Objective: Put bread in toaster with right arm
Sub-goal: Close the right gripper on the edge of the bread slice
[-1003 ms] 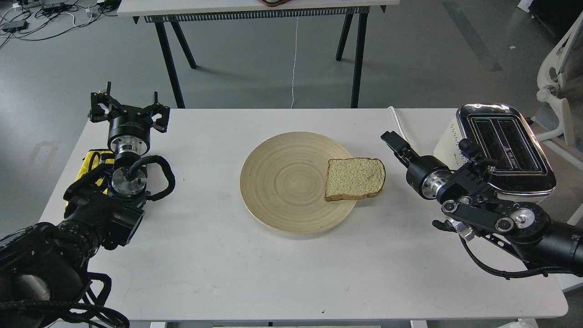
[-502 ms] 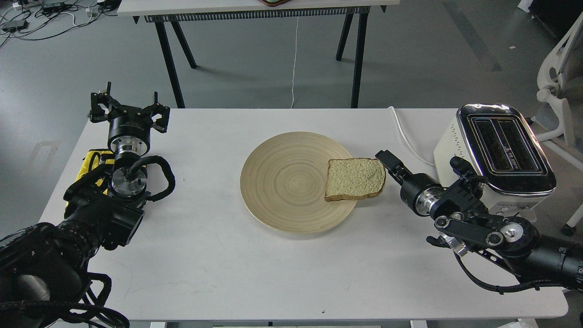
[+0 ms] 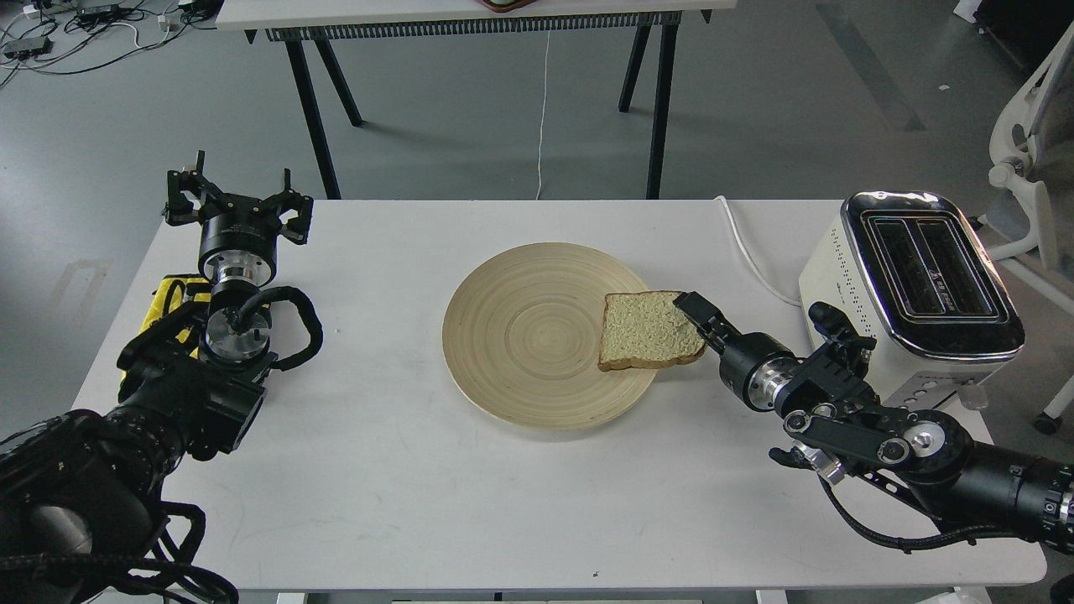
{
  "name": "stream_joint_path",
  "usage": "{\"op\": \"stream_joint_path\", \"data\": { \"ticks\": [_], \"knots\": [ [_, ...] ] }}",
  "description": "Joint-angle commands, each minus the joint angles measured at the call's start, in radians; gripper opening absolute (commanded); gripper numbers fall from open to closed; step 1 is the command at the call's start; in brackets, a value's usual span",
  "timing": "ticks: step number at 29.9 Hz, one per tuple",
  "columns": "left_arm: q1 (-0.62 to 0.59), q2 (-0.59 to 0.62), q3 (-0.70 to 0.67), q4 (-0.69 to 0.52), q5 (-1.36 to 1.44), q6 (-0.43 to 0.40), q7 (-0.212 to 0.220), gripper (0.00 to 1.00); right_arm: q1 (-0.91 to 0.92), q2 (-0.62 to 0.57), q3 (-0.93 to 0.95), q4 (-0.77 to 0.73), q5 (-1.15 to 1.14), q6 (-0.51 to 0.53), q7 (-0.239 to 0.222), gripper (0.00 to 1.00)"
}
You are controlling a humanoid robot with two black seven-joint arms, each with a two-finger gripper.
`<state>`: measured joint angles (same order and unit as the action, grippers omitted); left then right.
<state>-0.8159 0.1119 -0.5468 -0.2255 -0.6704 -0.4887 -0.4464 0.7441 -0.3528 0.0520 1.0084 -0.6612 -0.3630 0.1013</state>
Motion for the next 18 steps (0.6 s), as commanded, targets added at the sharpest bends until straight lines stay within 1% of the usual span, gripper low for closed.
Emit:
{"op": "stream_joint_path", "data": {
  "ticks": [1,6,9,18],
  "knots": [
    [0.001,0.0,-0.001,0.0,0.0,0.0,0.0,1.0,0.0,0.0,0.0,0.001,0.0,-0.001,0.0,0.76],
    [0.0,0.0,-0.001,0.0,0.0,0.0,0.0,1.0,0.0,0.0,0.002,0.002,0.0,-0.001,0.0,0.59],
    [0.0,0.0,0.001,0.0,0.0,0.0,0.0,1.0,0.0,0.0,0.002,0.002,0.0,-0.001,0.001,0.54],
    [0.0,0.0,-0.001,0.0,0.0,0.0,0.0,1.0,0.0,0.0,0.002,0.003,0.0,0.003,0.001,0.42]
  ]
}}
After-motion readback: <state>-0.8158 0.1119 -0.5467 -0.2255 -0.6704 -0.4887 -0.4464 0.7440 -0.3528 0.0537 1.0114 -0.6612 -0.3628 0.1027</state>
